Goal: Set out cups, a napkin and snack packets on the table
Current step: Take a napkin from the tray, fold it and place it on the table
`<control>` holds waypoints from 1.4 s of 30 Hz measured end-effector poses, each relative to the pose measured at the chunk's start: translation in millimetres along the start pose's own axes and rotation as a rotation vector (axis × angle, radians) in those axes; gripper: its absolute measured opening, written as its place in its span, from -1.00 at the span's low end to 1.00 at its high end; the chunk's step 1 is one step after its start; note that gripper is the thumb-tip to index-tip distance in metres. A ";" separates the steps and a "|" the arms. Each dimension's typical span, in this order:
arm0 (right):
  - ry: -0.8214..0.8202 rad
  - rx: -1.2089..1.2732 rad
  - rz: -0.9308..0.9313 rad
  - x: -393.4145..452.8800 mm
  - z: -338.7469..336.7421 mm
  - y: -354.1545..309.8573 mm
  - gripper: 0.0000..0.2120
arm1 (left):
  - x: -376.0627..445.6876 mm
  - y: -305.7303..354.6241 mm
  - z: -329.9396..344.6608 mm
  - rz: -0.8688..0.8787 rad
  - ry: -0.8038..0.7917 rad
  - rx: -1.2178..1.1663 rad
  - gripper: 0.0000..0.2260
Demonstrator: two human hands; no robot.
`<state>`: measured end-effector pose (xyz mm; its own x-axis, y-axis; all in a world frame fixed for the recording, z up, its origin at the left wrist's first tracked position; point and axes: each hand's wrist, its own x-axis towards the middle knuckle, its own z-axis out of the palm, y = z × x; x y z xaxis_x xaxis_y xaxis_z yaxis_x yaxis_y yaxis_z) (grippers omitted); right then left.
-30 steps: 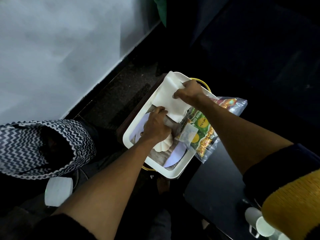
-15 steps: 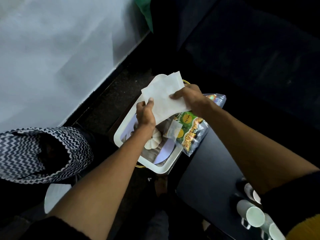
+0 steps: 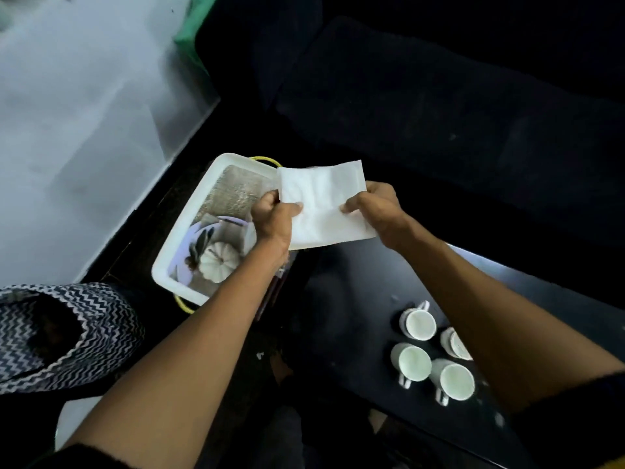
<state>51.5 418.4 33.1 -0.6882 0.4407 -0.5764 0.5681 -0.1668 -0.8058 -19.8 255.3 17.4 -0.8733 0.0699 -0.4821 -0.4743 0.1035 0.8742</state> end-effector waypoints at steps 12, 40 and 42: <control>0.246 0.120 0.136 -85.4 -180.8 79.4 -0.86 | -128.1 -50.1 144.3 -0.091 -0.274 0.192 -0.87; 0.467 -0.092 0.119 -121.0 -269.1 205.9 -0.80 | -187.7 -153.8 245.3 -0.189 -0.607 0.594 -0.74; 0.524 -0.119 0.136 -126.8 -273.9 211.8 -0.83 | -197.1 -160.5 255.4 -0.151 -0.633 0.630 -0.75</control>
<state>382.7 568.8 -27.3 -0.3054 0.8072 -0.5051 0.7044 -0.1654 -0.6903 256.8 478.3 -42.5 -0.4940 0.5249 -0.6931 -0.2677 0.6667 0.6956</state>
